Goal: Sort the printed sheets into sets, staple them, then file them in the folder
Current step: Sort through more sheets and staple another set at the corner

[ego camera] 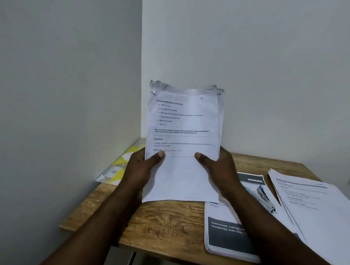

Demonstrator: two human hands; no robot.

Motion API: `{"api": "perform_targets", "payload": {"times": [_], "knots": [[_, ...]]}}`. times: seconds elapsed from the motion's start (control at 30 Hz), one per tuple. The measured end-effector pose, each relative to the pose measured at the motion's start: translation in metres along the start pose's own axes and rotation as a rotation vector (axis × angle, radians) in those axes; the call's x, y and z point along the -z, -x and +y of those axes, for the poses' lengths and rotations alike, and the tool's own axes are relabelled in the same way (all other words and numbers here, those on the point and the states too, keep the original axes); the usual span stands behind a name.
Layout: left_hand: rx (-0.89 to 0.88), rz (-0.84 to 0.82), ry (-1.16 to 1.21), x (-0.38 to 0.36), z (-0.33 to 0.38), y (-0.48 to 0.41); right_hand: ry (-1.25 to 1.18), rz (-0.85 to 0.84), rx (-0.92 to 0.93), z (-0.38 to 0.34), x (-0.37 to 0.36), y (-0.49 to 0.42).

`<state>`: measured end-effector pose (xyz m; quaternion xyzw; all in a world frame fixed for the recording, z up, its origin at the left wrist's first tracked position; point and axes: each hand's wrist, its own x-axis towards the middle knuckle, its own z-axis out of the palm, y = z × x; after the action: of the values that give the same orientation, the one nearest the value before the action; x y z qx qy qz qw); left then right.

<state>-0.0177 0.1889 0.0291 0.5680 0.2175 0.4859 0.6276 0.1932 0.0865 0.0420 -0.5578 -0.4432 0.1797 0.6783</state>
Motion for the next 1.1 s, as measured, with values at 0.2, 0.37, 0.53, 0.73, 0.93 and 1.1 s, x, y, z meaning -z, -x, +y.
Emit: {"api": "perform_targets", "payload": {"times": [0.2, 0.37, 0.53, 0.73, 0.93, 1.1], "knots": [[-0.123, 0.033, -0.173, -0.008, 0.043, -0.015, -0.02, -0.017, 0.079, -0.036, -0.011, -0.018], [-0.019, 0.028, -0.21, 0.005, 0.028, -0.004, -0.014, -0.068, 0.018, -0.01, -0.012, 0.006], [-0.044, 0.1, -0.313, -0.002, 0.027, 0.002, 0.063, 0.014, 0.04, -0.01, -0.017, 0.009], [-0.117, 0.14, -0.265, -0.007, 0.039, -0.005, 0.008, 0.006, 0.07, -0.036, -0.021, 0.001], [0.043, 0.118, -0.419, 0.001, 0.0, 0.009, 0.074, -0.022, -0.039, 0.001, -0.019, 0.016], [-0.014, 0.084, -0.347, -0.003, 0.018, -0.004, 0.062, 0.026, -0.014, -0.009, -0.015, -0.013]]}}
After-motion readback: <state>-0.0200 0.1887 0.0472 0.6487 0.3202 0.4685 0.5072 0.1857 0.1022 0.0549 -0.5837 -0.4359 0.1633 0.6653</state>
